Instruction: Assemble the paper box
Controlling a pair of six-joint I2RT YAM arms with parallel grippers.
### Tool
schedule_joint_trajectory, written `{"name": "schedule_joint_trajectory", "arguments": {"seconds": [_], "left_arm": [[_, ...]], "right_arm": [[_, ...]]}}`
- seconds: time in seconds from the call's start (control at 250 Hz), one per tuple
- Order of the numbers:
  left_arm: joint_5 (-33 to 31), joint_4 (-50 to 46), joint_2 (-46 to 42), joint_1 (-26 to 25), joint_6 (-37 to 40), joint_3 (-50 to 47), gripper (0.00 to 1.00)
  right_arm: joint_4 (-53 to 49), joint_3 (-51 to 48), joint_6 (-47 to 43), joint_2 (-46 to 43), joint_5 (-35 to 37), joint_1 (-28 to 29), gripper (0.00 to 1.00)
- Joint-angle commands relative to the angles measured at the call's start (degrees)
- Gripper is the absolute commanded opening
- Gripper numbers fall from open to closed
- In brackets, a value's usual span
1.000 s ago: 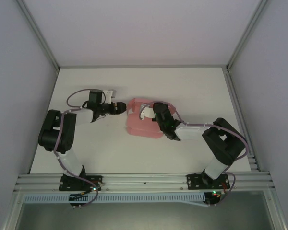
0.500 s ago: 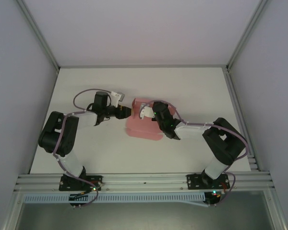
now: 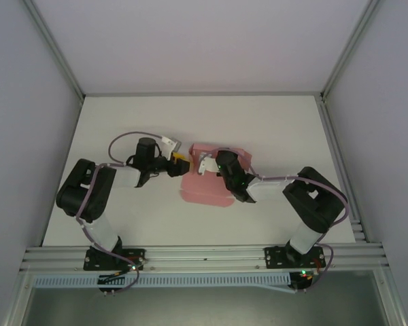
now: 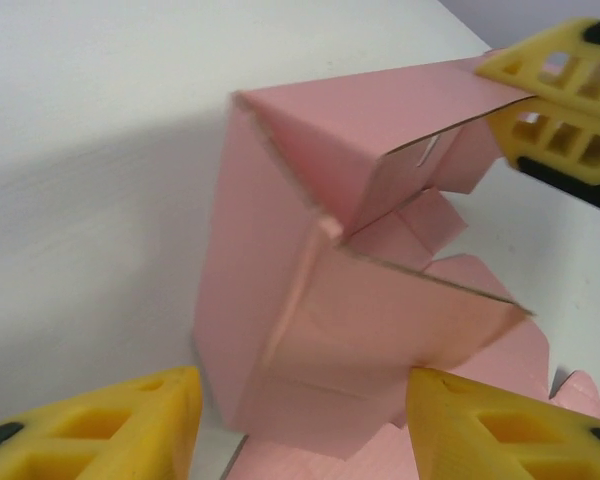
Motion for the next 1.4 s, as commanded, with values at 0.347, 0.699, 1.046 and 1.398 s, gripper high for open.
{"name": "schedule_joint_trajectory", "arguments": {"seconds": [0.347,0.699,1.046,1.398], "left_arm": [[-6.0,6.9,5.5,-2.9,1.5,3.8,0.42],[-18.6,12.6,5.2,-4.5,0.6,0.8,0.33],[-43.2,11.9,7.1,-10.0,-2.8,0.2,0.05],[-72.1,8.3,8.8,-15.0,-6.7,0.7,0.0]], "right_arm": [[-9.3,1.3,4.0,-1.3,-2.3,1.4,0.0],[-12.0,1.7,6.0,-1.1,-2.6,1.5,0.0],[-12.6,0.5,9.3,-2.2,-2.3,2.0,0.0],[-13.3,-0.3,12.3,-2.4,0.0,2.4,0.0]]}}
